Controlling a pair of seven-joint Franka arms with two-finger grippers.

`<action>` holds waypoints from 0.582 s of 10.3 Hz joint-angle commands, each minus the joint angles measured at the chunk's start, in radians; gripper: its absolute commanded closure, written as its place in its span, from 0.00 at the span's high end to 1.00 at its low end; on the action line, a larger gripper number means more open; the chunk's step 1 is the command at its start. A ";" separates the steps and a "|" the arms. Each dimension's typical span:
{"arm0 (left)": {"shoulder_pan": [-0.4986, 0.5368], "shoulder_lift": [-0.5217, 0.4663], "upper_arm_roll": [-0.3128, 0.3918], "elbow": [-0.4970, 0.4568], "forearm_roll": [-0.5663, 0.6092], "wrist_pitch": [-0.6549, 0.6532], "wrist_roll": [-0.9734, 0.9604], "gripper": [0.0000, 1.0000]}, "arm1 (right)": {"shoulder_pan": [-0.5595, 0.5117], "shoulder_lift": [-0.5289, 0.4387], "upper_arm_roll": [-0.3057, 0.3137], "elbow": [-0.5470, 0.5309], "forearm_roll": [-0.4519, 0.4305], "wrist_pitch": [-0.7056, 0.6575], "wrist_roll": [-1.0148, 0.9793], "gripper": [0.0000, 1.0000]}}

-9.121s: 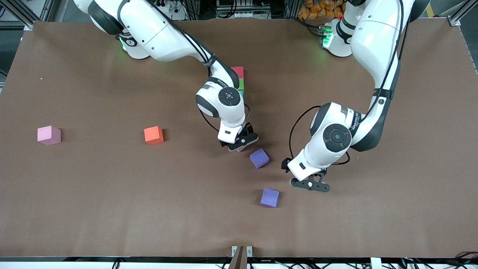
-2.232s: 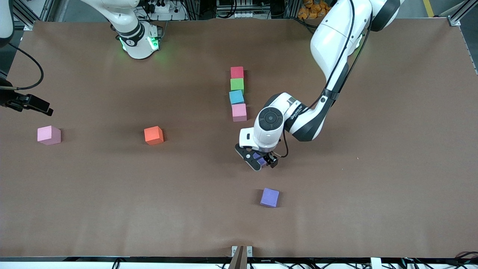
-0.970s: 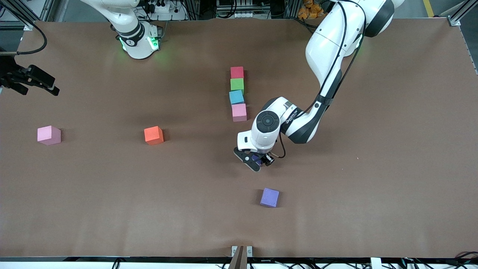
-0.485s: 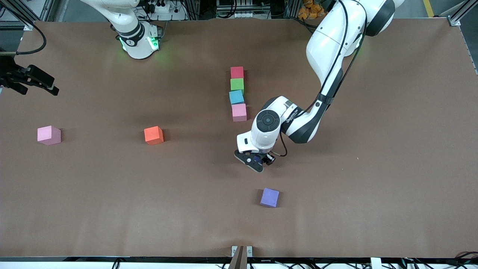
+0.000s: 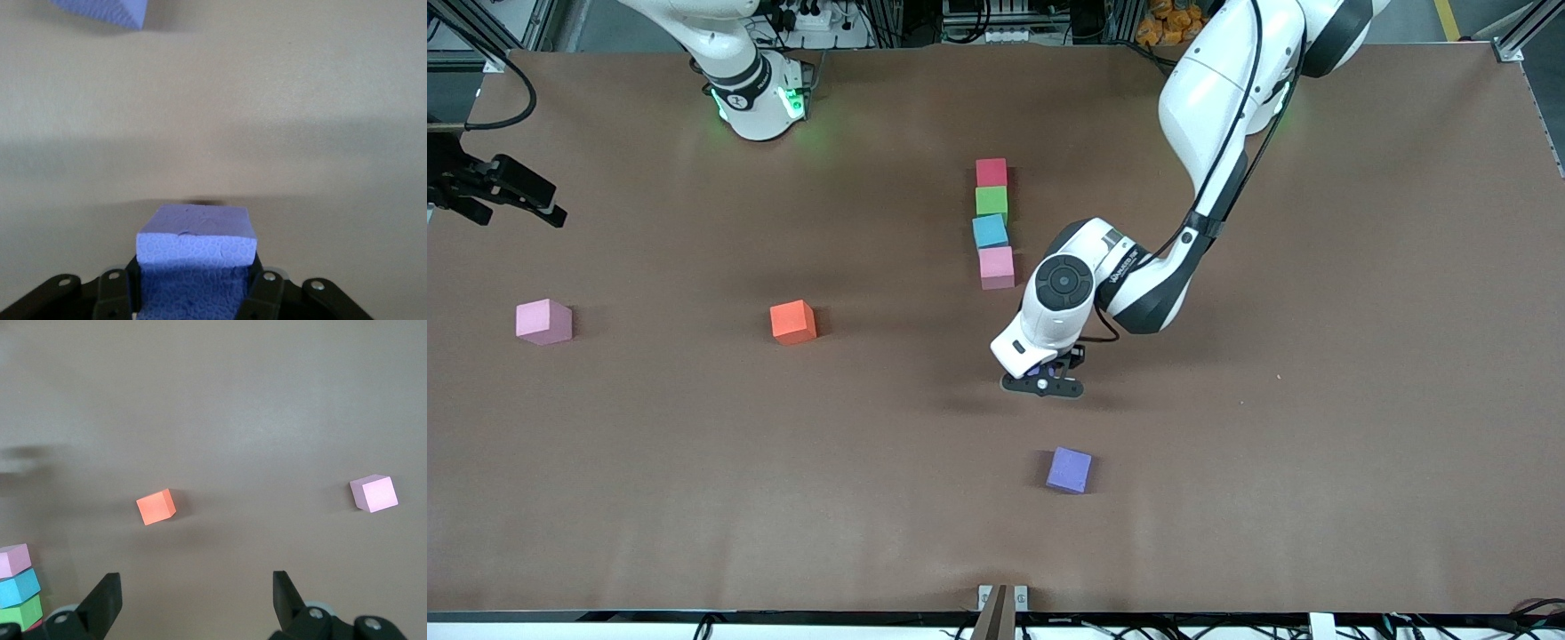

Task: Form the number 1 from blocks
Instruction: 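Carry the purple cube with the left gripper and place it beside light pink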

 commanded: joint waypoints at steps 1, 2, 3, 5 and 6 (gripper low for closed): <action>-0.031 -0.020 -0.005 -0.012 -0.033 -0.028 -0.146 0.51 | -0.005 0.000 0.004 0.010 0.007 -0.016 -0.005 1.00; -0.052 -0.018 -0.005 -0.012 -0.034 -0.028 -0.188 0.51 | -0.005 0.000 0.004 0.010 0.006 -0.016 -0.005 1.00; -0.071 -0.020 -0.005 -0.017 -0.033 -0.030 -0.232 0.51 | -0.005 0.000 0.004 0.010 0.004 -0.013 -0.003 1.00; -0.106 -0.020 -0.005 -0.017 -0.033 -0.066 -0.285 0.51 | -0.005 0.000 0.005 0.010 0.004 -0.004 -0.003 1.00; -0.111 -0.021 -0.005 -0.018 -0.033 -0.083 -0.295 0.51 | -0.004 0.000 0.005 0.010 0.004 -0.002 -0.003 1.00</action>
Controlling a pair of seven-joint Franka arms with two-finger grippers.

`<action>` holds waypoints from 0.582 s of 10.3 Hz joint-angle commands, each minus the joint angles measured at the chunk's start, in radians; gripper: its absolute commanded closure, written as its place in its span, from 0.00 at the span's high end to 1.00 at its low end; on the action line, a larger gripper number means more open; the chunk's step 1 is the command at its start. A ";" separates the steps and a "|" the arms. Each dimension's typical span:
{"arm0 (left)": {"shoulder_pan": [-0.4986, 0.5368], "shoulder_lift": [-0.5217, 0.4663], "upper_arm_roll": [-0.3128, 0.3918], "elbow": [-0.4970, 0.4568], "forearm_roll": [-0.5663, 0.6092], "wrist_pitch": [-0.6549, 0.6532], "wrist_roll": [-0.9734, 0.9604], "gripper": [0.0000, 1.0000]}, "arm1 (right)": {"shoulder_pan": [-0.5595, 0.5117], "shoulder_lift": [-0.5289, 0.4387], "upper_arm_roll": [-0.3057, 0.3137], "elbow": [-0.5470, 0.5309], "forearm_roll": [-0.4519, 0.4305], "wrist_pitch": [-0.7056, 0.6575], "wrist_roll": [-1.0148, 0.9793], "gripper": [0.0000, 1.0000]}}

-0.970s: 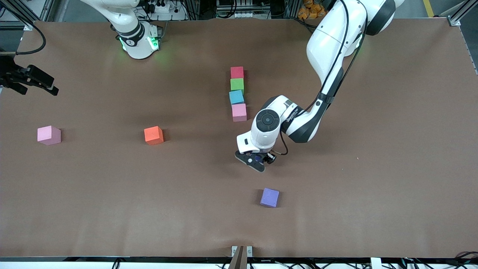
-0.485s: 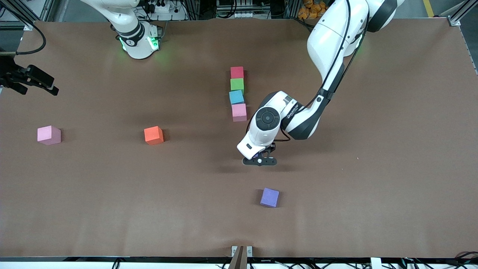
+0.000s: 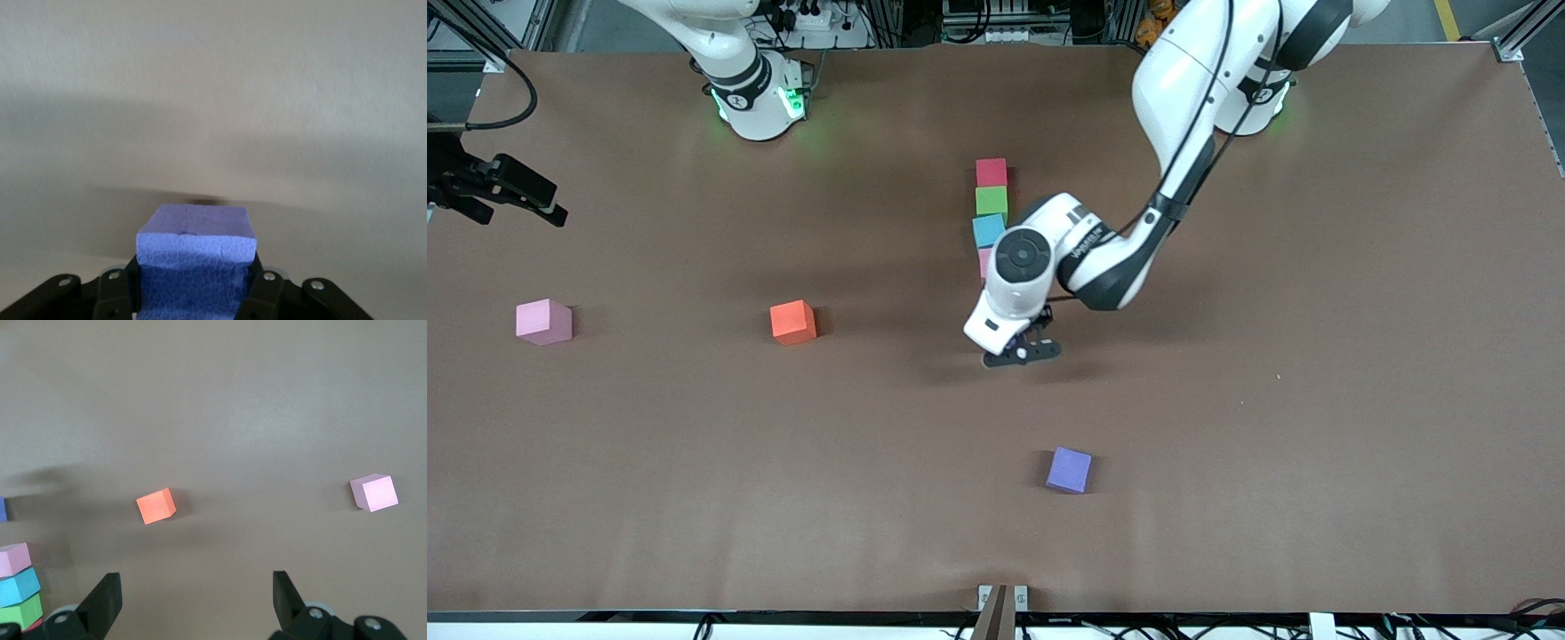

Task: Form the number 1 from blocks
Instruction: 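Carry the purple cube with the left gripper and place it beside light pink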

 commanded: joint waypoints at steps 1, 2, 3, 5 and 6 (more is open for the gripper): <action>-0.026 -0.019 0.011 -0.015 -0.019 -0.044 -0.039 0.51 | -0.004 0.000 0.005 0.011 0.004 -0.002 -0.003 1.00; -0.031 -0.021 0.009 -0.021 -0.019 -0.048 -0.058 0.51 | -0.004 -0.002 0.006 0.011 0.004 -0.003 -0.003 1.00; -0.042 -0.021 0.010 -0.023 -0.019 -0.051 -0.082 0.51 | -0.001 -0.002 0.006 0.011 0.004 -0.003 -0.003 1.00; -0.054 -0.021 0.011 -0.030 -0.019 -0.052 -0.113 0.52 | -0.001 -0.002 0.006 0.011 0.004 -0.005 -0.003 1.00; -0.054 -0.021 0.011 -0.033 -0.019 -0.069 -0.118 0.53 | -0.001 -0.002 0.006 0.011 0.004 -0.006 -0.003 1.00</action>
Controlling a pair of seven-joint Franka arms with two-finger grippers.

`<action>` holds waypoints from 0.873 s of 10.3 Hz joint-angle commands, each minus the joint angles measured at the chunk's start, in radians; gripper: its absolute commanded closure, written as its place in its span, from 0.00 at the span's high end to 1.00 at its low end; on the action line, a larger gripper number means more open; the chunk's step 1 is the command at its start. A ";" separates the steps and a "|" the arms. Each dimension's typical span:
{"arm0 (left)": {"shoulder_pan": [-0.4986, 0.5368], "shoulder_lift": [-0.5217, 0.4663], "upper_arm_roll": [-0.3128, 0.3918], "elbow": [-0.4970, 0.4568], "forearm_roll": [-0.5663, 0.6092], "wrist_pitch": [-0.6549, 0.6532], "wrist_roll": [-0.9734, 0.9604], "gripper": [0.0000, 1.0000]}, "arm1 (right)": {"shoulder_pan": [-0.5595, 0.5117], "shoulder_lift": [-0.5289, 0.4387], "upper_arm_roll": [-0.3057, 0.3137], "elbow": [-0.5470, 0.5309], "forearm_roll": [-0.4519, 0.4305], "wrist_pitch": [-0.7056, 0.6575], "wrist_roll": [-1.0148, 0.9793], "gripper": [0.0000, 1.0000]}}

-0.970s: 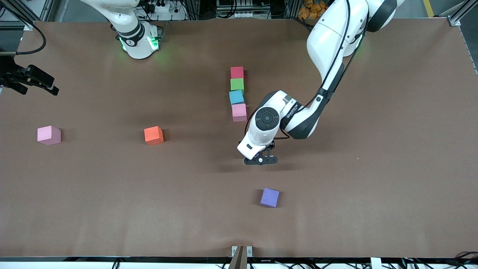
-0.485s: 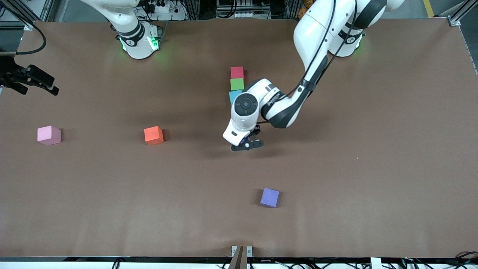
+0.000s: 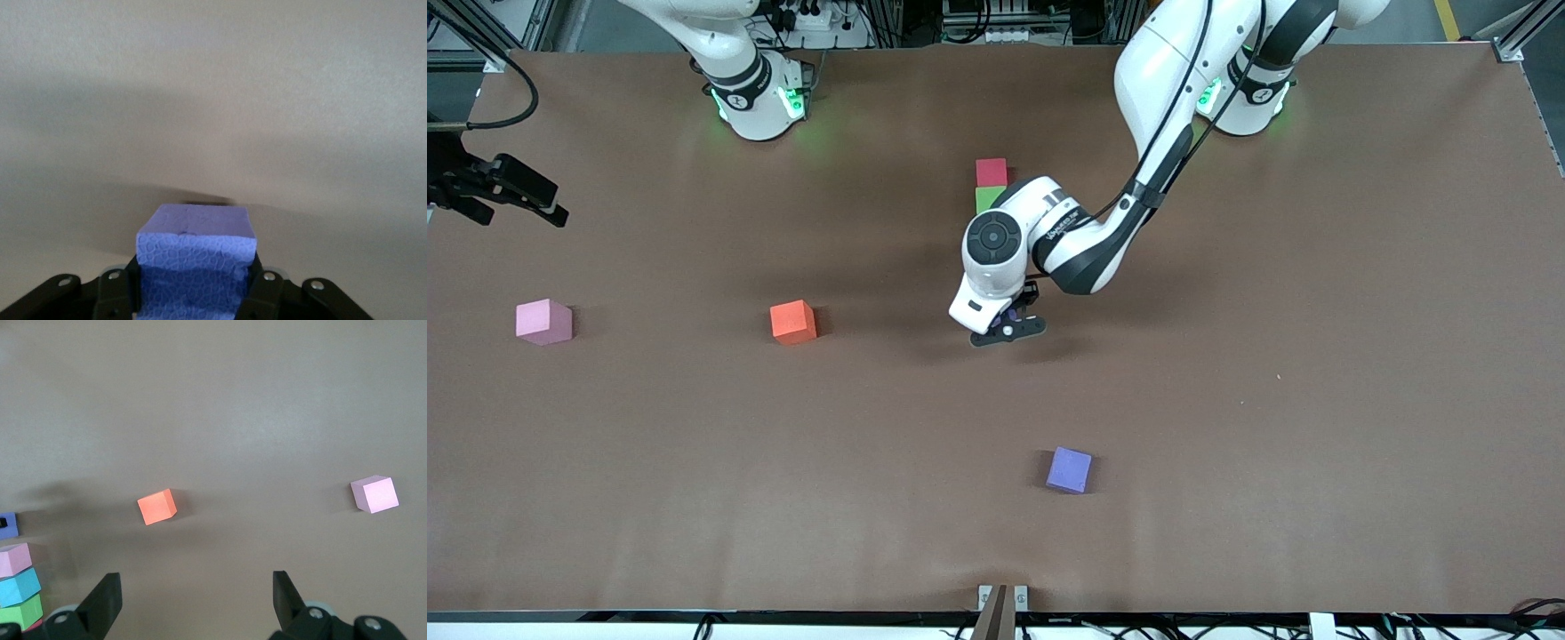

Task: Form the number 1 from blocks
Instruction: 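Carry the purple cube with the left gripper and place it beside light pink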

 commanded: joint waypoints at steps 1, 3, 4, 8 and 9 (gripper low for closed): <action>-0.012 -0.021 0.009 -0.027 -0.013 -0.029 -0.018 0.54 | -0.002 -0.002 0.004 0.009 0.004 -0.007 -0.003 1.00; -0.018 -0.025 0.009 -0.041 -0.010 -0.031 -0.016 0.55 | -0.004 -0.002 0.004 0.008 0.004 -0.009 -0.003 1.00; -0.017 -0.025 -0.003 -0.046 -0.010 -0.031 -0.019 0.55 | -0.004 -0.002 0.004 0.008 0.004 -0.010 -0.003 1.00; -0.032 -0.039 -0.006 -0.049 -0.010 -0.065 -0.030 0.88 | -0.005 -0.002 0.002 0.008 0.004 -0.012 -0.003 1.00; -0.025 -0.045 -0.006 -0.044 -0.007 -0.072 -0.027 0.99 | -0.005 -0.002 0.002 0.008 0.004 -0.012 -0.003 1.00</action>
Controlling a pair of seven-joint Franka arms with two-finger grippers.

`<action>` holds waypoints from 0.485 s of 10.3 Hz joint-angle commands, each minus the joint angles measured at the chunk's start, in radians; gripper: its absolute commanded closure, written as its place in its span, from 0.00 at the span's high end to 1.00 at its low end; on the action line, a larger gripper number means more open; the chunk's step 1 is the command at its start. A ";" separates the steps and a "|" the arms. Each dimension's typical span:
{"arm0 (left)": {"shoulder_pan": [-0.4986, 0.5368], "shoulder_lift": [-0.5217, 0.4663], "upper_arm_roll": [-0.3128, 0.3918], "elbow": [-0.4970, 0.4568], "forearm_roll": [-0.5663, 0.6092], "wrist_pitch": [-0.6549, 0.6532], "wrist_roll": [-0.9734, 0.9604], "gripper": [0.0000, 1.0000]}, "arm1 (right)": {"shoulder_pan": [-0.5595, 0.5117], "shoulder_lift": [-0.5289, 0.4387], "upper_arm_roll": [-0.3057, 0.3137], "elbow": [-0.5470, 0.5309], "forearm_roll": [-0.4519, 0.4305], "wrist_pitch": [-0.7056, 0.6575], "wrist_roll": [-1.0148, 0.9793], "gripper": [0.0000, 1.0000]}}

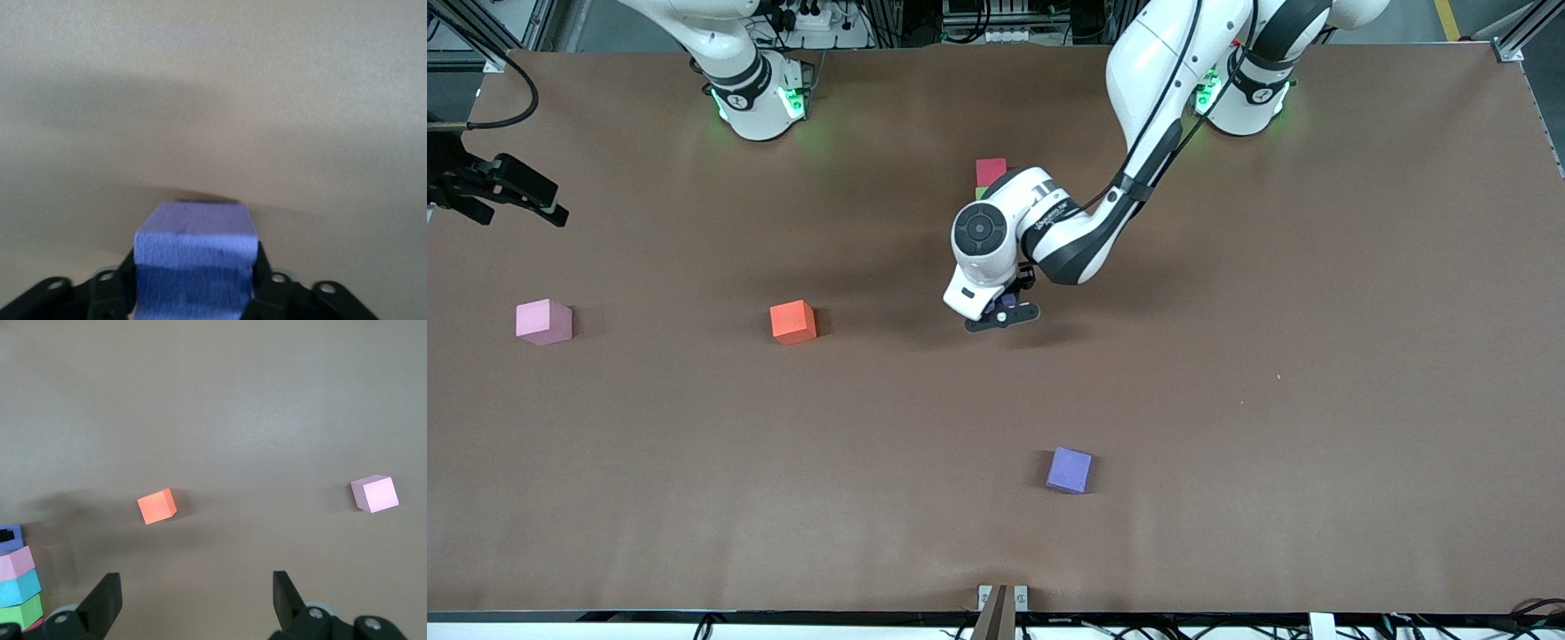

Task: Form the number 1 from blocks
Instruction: 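Carry the purple cube with the left gripper and place it beside light pink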

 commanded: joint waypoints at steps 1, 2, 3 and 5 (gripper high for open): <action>0.003 -0.055 0.006 -0.020 -0.007 -0.026 -0.023 1.00 | -0.005 -0.002 0.002 0.008 0.004 -0.008 -0.003 1.00; 0.006 -0.072 0.007 -0.018 -0.008 -0.034 -0.024 1.00 | -0.005 -0.002 0.002 0.008 0.004 -0.010 -0.003 1.00; 0.011 -0.106 0.016 -0.018 -0.007 -0.053 -0.015 1.00 | -0.005 -0.002 0.002 0.008 0.006 -0.008 -0.003 1.00; 0.081 -0.196 0.019 -0.017 0.001 -0.102 0.015 1.00 | -0.005 0.000 0.003 0.009 0.006 -0.007 -0.003 1.00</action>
